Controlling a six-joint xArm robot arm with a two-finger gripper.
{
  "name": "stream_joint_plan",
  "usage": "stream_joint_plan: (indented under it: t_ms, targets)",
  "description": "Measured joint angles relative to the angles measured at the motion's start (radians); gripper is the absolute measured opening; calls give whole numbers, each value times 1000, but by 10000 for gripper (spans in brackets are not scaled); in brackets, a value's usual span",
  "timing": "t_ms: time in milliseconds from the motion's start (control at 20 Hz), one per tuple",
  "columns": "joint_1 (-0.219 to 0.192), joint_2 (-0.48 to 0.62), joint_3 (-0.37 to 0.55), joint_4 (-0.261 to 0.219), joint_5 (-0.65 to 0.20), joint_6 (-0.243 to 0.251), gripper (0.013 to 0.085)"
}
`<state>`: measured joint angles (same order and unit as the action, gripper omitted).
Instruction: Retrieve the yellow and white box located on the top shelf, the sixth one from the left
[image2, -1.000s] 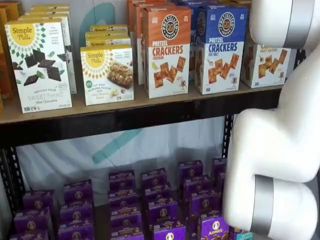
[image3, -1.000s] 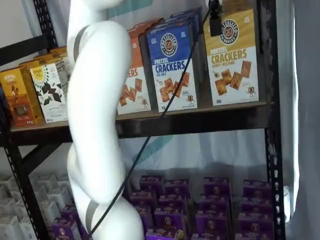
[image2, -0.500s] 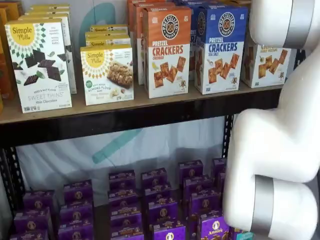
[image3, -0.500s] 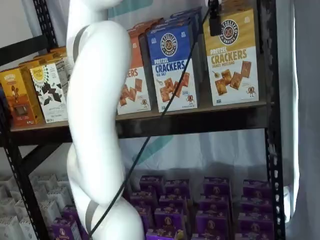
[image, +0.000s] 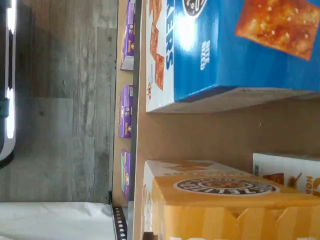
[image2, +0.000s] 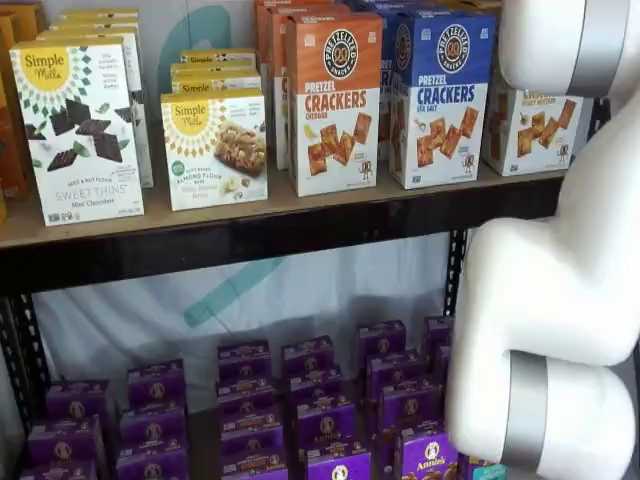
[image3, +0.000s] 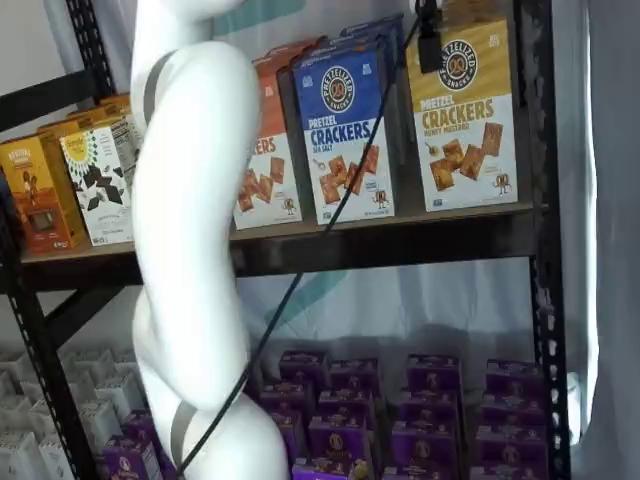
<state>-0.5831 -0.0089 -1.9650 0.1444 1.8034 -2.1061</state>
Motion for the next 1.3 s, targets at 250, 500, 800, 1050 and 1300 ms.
stream_joint_plan:
  t_ms: [250,500,800,1050,1300]
  targets:
    - [-1,-8,11,4,-8,0,690]
    - [0,-15,22,2,-16,-1,650]
    - [-2,-27,39,2,-26,-4,650]
    - [-11,-25,30,11,-13,-8,650]
    - [-14,-26,25,16,-8,-9,610]
